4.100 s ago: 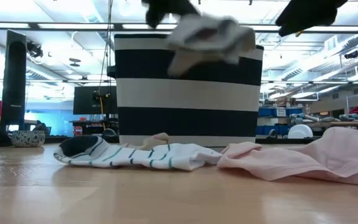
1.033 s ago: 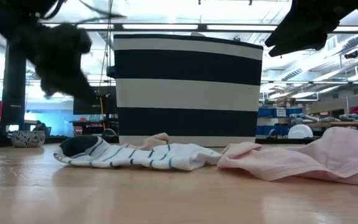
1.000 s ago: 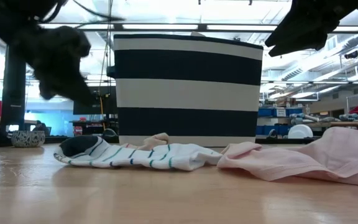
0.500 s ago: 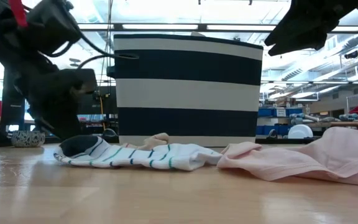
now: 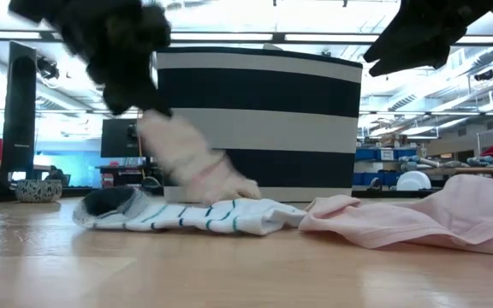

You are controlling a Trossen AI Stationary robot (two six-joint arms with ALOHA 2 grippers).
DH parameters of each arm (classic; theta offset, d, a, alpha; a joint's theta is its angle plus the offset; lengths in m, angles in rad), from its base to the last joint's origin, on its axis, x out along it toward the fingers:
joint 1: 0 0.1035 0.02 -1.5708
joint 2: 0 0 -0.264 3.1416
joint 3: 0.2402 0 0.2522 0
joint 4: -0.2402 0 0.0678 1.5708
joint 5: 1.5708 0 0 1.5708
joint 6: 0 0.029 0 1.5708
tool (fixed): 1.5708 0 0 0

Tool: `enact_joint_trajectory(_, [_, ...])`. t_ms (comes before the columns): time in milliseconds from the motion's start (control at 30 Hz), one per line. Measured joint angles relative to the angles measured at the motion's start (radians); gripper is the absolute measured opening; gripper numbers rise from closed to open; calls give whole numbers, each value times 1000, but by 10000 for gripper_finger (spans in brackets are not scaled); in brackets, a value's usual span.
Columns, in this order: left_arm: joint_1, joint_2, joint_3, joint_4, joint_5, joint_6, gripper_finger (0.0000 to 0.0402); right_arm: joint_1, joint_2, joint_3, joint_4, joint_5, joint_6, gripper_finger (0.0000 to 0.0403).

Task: Sort clothes
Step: Put the brown patterned sock into the blue laundry bin

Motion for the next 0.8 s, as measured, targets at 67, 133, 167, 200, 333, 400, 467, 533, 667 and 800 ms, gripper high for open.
enact_joint_trajectory(67, [22,2,83,-63,-14,62,1,-3,0,0,2,0,0,227])
enact_joint_trajectory(133, [45,2,162,-84,-17,132,1,-4,0,0,9,0,0,227])
enact_joint_trajectory(167, [58,2,201,-94,-17,170,1,-4,0,0,10,0,0,227])
enact_joint_trajectory(200, [71,2,242,-105,-17,207,1,-5,0,0,9,0,0,227])
enact_joint_trajectory(333, [134,3,421,-190,-13,344,0,-6,0,0,9,0,0,227])
enact_joint_trajectory(400, [175,6,505,-224,-22,402,0,-10,0,0,9,0,0,227])
enact_joint_trajectory(467, [222,9,583,-240,-24,455,0,-15,0,0,9,0,-1,227])
enact_joint_trajectory(533, [273,13,653,-237,-24,508,0,-19,0,0,9,0,-7,227])
enact_joint_trajectory(667, [380,32,747,-233,-25,599,0,-24,0,0,9,0,-9,227])
enact_joint_trajectory(800, [482,75,780,-229,9,622,0,-25,0,0,5,0,-24,227])
